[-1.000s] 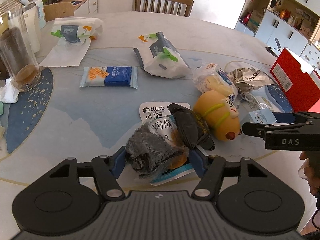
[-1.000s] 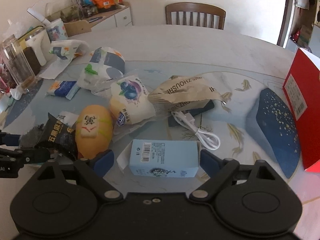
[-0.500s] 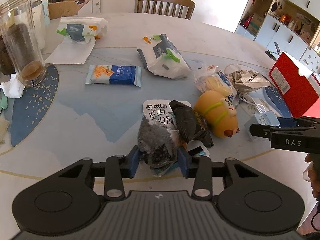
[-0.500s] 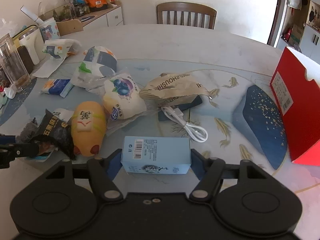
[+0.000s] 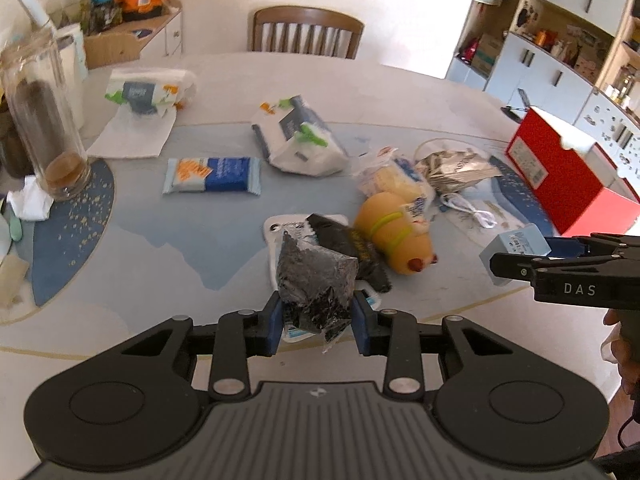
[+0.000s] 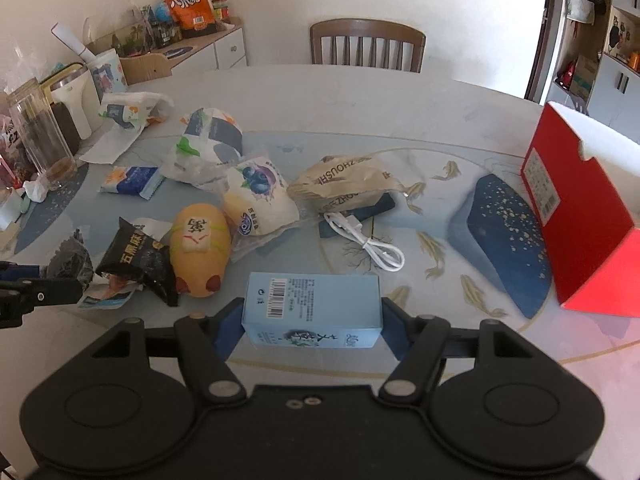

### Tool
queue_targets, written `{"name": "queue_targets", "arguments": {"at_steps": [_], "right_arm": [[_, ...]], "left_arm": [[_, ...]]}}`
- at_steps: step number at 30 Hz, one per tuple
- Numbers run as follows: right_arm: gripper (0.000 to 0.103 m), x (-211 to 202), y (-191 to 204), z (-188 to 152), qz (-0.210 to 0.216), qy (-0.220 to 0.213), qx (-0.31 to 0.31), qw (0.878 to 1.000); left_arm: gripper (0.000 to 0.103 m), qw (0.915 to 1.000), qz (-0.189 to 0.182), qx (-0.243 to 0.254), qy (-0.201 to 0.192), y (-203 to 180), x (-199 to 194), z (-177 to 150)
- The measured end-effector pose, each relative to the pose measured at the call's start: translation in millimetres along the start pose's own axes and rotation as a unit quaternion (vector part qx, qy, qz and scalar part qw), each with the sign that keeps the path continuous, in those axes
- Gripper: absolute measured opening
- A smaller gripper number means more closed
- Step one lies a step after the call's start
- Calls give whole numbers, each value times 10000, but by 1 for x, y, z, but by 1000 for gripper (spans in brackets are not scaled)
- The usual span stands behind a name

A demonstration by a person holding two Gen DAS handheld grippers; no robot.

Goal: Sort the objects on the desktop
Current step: 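Grasp the dark grey bag with the left gripper while the right gripper grasps the light blue box, then carry the grey bag and blue box with both grippers over the red shoebox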

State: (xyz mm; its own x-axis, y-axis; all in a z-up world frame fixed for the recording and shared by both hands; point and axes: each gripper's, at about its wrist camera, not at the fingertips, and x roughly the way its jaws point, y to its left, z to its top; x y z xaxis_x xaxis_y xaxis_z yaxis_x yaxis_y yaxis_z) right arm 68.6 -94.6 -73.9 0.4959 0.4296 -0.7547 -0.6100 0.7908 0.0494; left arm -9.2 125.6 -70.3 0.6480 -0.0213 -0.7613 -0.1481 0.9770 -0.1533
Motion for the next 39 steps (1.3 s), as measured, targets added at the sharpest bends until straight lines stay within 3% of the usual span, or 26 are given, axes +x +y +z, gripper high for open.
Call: {"name": "queue_targets", "arguments": {"at_steps": [20, 39], "right_arm": [[69, -67, -20, 2, -14, -284, 162, 9995], [69, -96, -107, 22, 44, -367, 268, 9990]], "left_arm": [[33, 9964, -483, 641, -267, -56, -32, 26], [33, 9922, -627, 1009, -374, -156, -16, 64]]}}
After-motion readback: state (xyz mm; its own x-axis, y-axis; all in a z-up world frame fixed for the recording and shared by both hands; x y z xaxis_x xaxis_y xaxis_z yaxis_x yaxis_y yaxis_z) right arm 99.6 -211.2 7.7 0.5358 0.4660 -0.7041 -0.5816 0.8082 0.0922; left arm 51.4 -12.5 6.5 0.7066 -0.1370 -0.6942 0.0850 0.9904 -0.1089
